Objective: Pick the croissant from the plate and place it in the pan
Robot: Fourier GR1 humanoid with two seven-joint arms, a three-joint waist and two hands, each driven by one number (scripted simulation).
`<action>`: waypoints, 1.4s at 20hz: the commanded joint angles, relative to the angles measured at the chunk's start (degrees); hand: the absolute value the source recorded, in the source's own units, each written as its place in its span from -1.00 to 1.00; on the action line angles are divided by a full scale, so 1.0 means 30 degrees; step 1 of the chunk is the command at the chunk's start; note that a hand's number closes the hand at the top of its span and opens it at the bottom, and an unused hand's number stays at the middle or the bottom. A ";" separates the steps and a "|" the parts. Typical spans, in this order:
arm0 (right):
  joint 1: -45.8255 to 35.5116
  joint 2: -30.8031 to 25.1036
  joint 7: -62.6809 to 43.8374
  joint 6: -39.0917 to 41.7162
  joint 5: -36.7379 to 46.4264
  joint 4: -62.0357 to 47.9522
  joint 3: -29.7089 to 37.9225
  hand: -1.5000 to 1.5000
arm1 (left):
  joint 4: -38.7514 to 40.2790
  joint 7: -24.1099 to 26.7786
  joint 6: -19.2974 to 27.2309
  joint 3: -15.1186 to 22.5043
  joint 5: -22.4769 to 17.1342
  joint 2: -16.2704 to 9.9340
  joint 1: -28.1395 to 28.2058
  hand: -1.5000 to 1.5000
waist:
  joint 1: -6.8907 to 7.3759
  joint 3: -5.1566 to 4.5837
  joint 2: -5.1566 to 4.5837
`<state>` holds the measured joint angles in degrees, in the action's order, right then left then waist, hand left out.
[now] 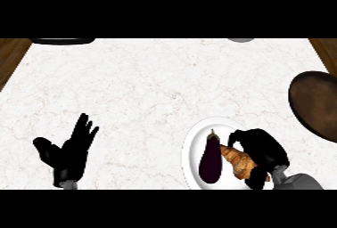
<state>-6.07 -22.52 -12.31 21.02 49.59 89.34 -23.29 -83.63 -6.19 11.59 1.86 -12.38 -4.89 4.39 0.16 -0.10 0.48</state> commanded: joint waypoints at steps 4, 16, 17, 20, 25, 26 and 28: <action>0.2760 0.1461 -0.1528 -0.1033 0.1690 0.2724 -0.0898 1.00 | 0.0403 0.0075 -0.0961 -0.0654 -0.0322 -0.0524 0.0499 0.00 | -0.0116 0.0028 -0.0135; 0.6043 -0.0379 0.0497 -0.6568 0.4884 0.7040 0.0227 1.00 | -0.0137 -0.0342 -0.0416 -0.0567 0.0112 -0.0065 0.0427 0.00 | -0.0196 0.0040 -0.0088; 0.6511 -0.0333 -0.0313 -0.6472 0.5143 0.9061 0.0148 1.00 | -0.0342 -0.1021 -0.0182 -0.0425 0.0087 0.0055 0.0233 0.00 | -0.0372 0.0032 -0.0035; 0.6758 0.0179 -0.0848 -0.7920 0.4729 1.1635 0.1646 1.00 | -0.0093 -0.0405 -0.0055 -0.0681 0.0291 -0.0057 0.0571 0.00 | -0.0553 0.0028 0.0022; 0.8048 0.0201 -0.2259 -0.6647 0.3533 1.5250 0.3524 1.00 | -0.1353 -0.1273 -0.0277 -0.0373 0.0036 0.0005 0.0772 0.00 | -0.0220 0.0034 -0.0085; 0.7530 0.0474 -0.2372 -0.6489 0.2897 1.4974 0.4188 1.00 | -0.0021 -0.1007 0.0018 -0.0559 0.0523 -0.0071 -0.0459 0.00 | -0.0234 0.0032 -0.0135; 0.8169 0.0108 -0.1159 -0.6848 0.1279 1.4457 0.6088 1.00 | 0.0844 0.0423 -0.0235 -0.0360 0.0598 0.0566 0.0374 0.00 | -0.0218 0.0037 -0.0141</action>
<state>16.09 -22.08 -17.25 1.15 58.20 130.61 -11.35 -84.21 -7.22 11.42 0.11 -11.34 -4.35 4.48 -0.68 0.09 0.29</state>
